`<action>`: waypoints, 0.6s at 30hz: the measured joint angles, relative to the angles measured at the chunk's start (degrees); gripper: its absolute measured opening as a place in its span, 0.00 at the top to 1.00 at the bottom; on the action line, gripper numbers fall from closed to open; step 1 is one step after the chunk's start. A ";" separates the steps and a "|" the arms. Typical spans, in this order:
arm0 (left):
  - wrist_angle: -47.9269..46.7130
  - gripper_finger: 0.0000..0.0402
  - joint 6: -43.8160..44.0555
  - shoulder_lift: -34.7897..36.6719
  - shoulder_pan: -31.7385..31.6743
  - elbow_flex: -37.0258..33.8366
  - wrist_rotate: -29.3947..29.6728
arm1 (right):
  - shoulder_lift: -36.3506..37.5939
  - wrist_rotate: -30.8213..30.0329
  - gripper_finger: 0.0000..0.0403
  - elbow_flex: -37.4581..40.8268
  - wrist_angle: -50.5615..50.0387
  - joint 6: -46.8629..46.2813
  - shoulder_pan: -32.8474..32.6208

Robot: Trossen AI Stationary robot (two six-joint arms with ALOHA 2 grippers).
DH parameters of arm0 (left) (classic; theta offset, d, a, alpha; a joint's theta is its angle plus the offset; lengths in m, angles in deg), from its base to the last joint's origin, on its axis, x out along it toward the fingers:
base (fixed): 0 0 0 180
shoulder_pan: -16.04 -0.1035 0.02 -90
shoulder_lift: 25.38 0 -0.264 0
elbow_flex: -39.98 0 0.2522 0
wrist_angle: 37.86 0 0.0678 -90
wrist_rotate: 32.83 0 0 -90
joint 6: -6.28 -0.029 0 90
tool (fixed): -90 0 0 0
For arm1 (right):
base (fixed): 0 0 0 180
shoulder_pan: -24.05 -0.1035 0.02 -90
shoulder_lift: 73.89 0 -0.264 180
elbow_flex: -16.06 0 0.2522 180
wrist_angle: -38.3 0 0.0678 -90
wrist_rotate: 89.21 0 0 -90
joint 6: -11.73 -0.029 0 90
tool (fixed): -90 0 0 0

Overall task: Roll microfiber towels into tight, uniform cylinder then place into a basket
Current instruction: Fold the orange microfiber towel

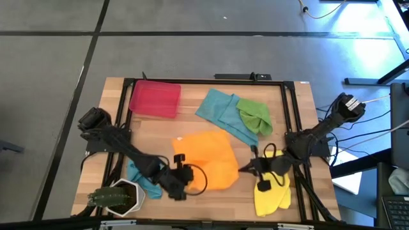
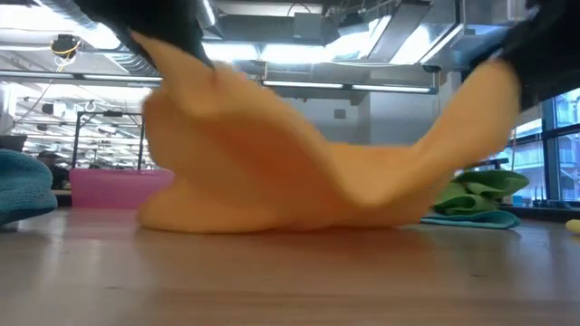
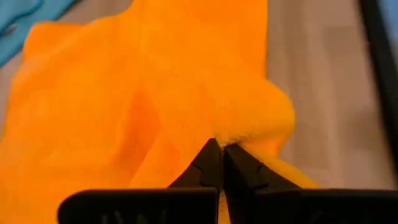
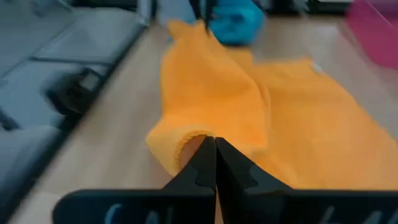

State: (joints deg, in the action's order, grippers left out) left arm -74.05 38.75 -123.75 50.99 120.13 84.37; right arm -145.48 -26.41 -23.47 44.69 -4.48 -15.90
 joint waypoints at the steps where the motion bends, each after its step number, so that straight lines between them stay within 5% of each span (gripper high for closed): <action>1: 0.85 1.00 -0.08 0.00 0.85 0.00 0.00 | -0.01 0.01 1.00 -0.82 0.21 0.17 -0.96; 7: 1.81 1.00 -4.46 0.00 4.68 0.00 1.46 | 0.02 -1.51 1.00 -3.98 -0.57 -0.28 -3.82; 12: -3.83 1.00 -3.03 0.00 3.72 -0.10 6.28 | 0.04 -7.18 1.00 -3.92 -11.64 -8.96 -0.43; 18: -4.47 1.00 -0.32 0.00 -2.61 -4.32 0.76 | -1.14 -10.05 1.00 -3.85 -26.95 -18.22 4.40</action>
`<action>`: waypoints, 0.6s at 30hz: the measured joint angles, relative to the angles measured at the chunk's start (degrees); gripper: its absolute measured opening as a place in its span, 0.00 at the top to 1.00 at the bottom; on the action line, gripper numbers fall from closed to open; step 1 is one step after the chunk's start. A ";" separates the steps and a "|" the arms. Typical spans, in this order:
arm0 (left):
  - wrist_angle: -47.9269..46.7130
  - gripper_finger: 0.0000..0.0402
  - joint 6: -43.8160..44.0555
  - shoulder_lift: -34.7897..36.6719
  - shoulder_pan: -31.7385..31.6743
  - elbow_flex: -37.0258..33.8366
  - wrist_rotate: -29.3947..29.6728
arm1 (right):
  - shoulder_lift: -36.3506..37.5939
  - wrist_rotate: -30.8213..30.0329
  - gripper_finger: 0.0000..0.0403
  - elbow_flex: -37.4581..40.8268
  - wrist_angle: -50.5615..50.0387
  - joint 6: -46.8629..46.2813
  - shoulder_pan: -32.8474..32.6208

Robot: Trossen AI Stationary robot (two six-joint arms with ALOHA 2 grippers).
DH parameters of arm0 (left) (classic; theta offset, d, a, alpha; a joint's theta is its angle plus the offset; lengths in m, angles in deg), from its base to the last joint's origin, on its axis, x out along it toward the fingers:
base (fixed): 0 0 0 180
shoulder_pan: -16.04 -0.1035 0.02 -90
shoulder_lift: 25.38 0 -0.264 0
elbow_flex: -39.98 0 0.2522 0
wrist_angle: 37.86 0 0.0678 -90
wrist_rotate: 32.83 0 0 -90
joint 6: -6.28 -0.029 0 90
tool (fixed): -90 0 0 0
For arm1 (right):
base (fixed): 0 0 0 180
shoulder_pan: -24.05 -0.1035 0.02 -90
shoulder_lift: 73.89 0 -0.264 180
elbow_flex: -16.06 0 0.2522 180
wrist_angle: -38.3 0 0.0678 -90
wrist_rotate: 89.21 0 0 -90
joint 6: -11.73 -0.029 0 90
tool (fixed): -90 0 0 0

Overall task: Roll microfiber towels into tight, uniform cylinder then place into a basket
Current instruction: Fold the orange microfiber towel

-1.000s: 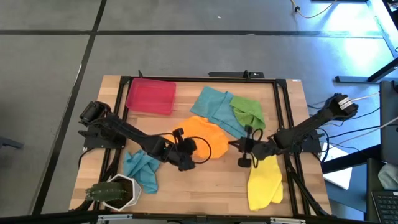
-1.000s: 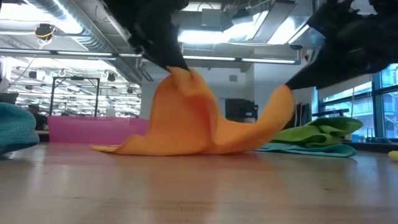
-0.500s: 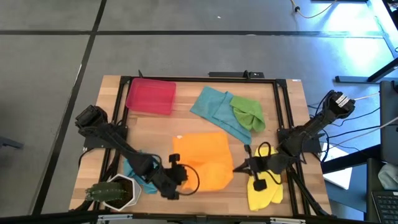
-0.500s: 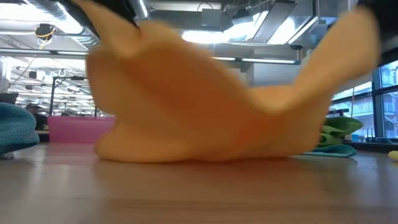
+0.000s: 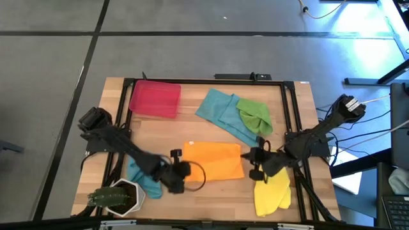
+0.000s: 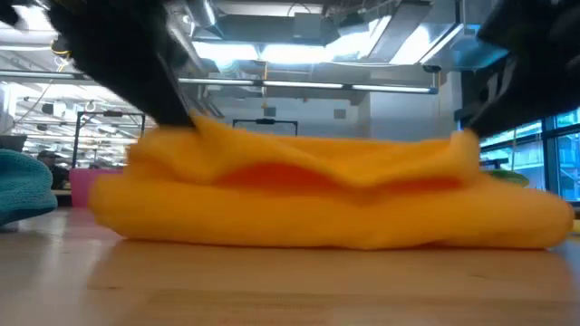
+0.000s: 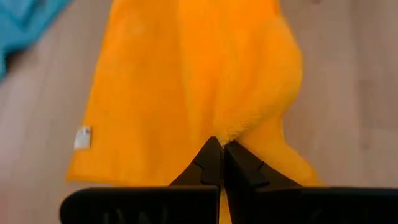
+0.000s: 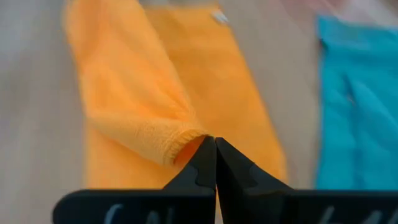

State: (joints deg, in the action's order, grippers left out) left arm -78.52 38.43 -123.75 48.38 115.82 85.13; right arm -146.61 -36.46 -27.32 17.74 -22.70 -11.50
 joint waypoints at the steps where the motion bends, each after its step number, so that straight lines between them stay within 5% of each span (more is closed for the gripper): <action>1: 1.23 1.00 0.35 0.00 -1.39 -0.94 -2.16 | -0.56 -0.02 1.00 0.00 -1.25 -1.21 0.66; 7: 11.97 1.00 -2.28 0.00 -7.65 -6.21 -16.29 | -6.19 4.31 1.00 0.00 -1.72 -2.82 4.14; 18: 13.01 1.00 -2.44 0.00 -12.71 -8.86 -16.32 | -14.72 6.42 0.95 0.00 0.54 -1.05 7.89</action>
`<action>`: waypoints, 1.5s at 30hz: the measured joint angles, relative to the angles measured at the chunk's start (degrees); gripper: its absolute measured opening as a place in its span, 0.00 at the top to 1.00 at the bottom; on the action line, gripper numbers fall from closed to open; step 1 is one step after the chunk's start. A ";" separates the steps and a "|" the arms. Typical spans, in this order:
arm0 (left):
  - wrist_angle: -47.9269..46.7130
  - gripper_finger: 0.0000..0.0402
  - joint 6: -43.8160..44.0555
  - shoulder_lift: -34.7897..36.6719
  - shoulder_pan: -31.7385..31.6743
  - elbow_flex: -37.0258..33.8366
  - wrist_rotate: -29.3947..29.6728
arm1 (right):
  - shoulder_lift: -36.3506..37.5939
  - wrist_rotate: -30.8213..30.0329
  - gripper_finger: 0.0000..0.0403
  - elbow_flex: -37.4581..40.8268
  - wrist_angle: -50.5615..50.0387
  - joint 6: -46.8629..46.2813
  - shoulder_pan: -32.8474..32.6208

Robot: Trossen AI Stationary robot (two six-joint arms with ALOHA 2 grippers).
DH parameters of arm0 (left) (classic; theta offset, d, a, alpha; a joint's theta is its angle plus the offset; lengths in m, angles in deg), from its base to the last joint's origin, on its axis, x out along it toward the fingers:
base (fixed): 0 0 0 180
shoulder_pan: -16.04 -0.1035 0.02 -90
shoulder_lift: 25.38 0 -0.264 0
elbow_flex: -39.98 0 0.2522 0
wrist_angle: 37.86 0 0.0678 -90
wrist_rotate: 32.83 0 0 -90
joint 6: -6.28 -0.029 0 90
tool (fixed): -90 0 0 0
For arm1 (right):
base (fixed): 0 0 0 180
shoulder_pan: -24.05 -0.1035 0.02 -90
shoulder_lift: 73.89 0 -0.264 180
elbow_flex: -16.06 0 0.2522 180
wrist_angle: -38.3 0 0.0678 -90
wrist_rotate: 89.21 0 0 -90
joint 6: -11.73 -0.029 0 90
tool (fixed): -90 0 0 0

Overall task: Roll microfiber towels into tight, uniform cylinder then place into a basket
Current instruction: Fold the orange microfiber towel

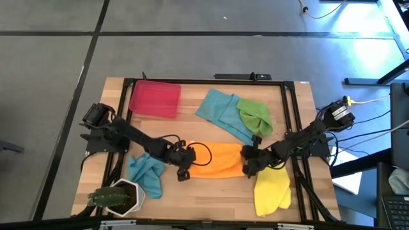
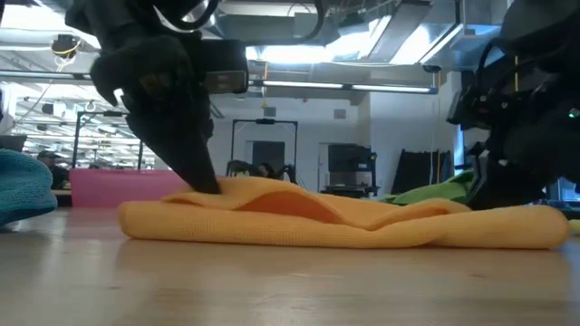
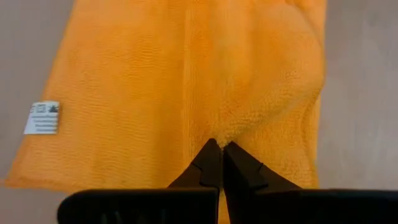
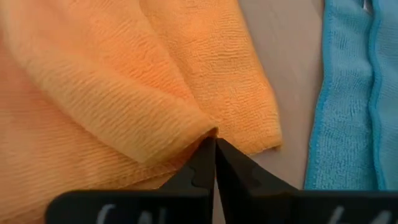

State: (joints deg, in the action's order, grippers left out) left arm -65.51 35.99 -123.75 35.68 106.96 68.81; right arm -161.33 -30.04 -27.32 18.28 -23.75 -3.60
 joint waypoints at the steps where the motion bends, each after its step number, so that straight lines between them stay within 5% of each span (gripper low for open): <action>1: 0.15 1.00 -0.23 0.00 -0.14 0.00 0.00 | -0.04 -0.64 0.94 0.00 0.04 0.19 0.04; 16: -3.96 0.76 -5.12 0.00 -0.11 4.45 3.03 | -0.04 -2.62 0.80 -2.96 -3.46 5.98 0.06; 23: -14.77 0.74 -5.41 0.01 -0.13 9.99 10.82 | -0.04 -5.94 0.76 -6.82 -14.15 4.30 0.06; 35: -16.63 0.74 -6.87 0.02 1.20 13.78 11.39 | 0.79 -7.69 0.75 -12.60 -22.77 3.33 -3.16; 40: -8.88 0.75 -7.85 -0.01 4.65 14.30 11.39 | 3.85 -6.57 0.75 -12.75 -18.22 4.72 -6.19; 45: -3.46 0.76 -8.32 -3.64 7.60 14.32 11.96 | 3.49 1.51 0.75 -10.24 2.97 13.42 -8.72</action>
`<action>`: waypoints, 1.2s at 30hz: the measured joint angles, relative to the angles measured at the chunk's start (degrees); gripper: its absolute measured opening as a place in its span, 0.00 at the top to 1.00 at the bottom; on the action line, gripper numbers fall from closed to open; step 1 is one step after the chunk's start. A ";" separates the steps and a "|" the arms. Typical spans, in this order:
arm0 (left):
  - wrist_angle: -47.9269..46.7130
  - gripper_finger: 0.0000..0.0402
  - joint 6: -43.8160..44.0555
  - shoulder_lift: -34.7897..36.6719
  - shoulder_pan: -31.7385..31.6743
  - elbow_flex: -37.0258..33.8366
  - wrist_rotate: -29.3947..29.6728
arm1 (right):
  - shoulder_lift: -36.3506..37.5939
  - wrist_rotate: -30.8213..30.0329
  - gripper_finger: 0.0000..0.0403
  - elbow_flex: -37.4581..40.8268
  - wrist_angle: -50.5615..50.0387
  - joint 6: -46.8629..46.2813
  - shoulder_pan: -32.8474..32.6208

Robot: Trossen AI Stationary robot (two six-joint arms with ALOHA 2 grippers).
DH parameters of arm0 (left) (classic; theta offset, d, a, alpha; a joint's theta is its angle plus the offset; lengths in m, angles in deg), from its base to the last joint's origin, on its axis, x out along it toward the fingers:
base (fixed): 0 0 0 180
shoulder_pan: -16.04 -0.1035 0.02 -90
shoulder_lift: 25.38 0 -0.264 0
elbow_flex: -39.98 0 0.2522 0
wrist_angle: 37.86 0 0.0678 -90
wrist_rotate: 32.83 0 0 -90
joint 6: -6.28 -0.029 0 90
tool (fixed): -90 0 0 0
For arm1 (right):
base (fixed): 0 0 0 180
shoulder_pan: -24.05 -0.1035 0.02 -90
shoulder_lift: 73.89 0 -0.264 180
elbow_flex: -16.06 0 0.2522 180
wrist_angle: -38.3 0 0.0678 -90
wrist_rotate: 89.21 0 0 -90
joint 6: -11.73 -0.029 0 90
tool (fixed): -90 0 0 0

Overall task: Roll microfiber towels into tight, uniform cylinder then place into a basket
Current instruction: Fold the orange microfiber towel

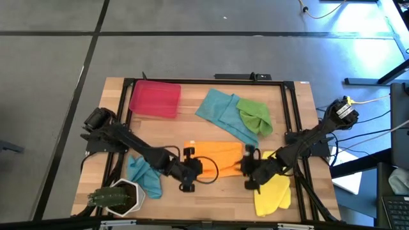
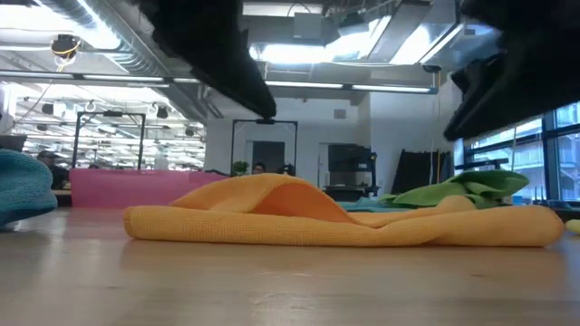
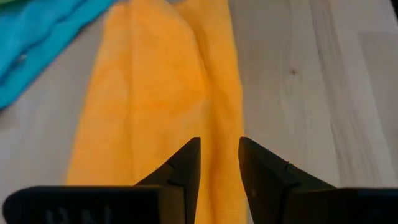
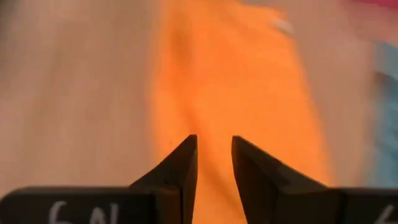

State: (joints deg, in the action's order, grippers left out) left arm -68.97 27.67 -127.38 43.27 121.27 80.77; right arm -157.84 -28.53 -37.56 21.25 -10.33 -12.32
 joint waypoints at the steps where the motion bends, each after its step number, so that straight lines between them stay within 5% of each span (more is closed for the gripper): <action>1: 1.68 0.76 0.04 -0.95 0.33 0.02 0.08 | -0.68 2.09 0.75 0.59 4.47 1.38 -0.19; 4: 4.09 0.76 0.41 -3.62 0.73 0.04 0.53 | -3.40 5.06 0.75 1.56 10.94 2.90 -0.25; 17: 4.65 0.76 0.91 -9.37 -1.93 -0.05 -0.73 | -14.40 8.56 0.75 1.71 10.90 -0.21 3.78; 24: 3.88 0.76 -0.93 -8.71 -5.53 0.04 6.74 | -15.36 9.10 0.75 1.67 11.39 -0.29 3.99; 36: -17.27 0.76 7.31 -8.73 -13.41 0.02 14.60 | -15.42 9.81 0.75 1.67 11.28 -0.22 3.97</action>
State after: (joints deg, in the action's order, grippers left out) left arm -86.24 34.98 -136.12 29.87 121.29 95.37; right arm -173.26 -18.71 -35.89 32.53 -10.55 -8.35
